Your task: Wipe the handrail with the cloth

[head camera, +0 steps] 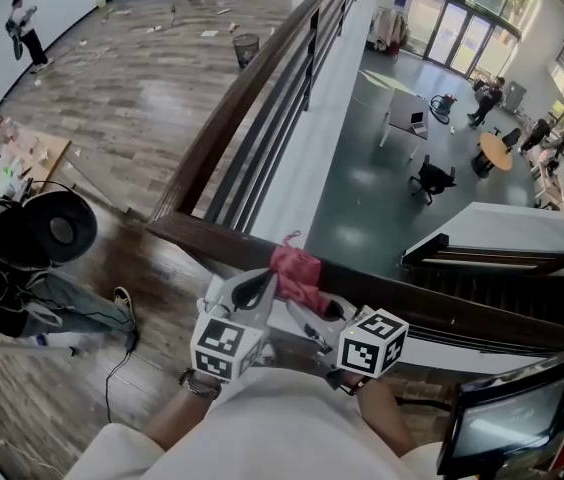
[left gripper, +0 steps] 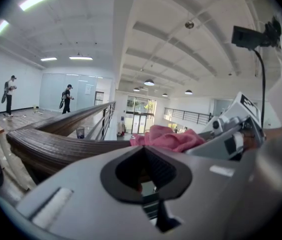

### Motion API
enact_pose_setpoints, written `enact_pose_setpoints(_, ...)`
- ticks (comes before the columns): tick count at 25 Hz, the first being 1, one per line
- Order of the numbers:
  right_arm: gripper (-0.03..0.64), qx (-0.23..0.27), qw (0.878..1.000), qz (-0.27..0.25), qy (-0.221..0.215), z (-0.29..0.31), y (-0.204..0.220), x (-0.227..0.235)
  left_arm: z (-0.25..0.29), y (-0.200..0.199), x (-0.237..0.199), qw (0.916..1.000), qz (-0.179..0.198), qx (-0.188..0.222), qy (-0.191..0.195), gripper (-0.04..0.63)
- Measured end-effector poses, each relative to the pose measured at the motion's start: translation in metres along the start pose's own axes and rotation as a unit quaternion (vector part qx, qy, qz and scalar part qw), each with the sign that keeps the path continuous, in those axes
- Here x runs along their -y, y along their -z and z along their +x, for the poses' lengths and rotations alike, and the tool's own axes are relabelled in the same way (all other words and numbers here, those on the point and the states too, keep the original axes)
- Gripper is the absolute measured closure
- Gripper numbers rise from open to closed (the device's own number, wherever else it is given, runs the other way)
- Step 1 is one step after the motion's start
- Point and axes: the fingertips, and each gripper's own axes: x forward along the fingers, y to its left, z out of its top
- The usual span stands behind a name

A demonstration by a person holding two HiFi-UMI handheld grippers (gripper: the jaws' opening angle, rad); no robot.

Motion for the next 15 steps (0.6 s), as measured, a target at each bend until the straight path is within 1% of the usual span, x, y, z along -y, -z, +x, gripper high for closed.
enact_pose_setpoints(12,0.555,0.0,1.0,0.005,-0.002,-0.006,-0.005,-0.014,-0.011,-0.009,0.005,0.9999,-0.011,0.002,-0.007,0.591)
enact_pose_setpoints(15,0.555,-0.002,1.0,0.005,-0.003,-0.006,-0.002,-0.011,-0.01,-0.006,0.004,0.9998,-0.013,0.002,-0.012,0.591)
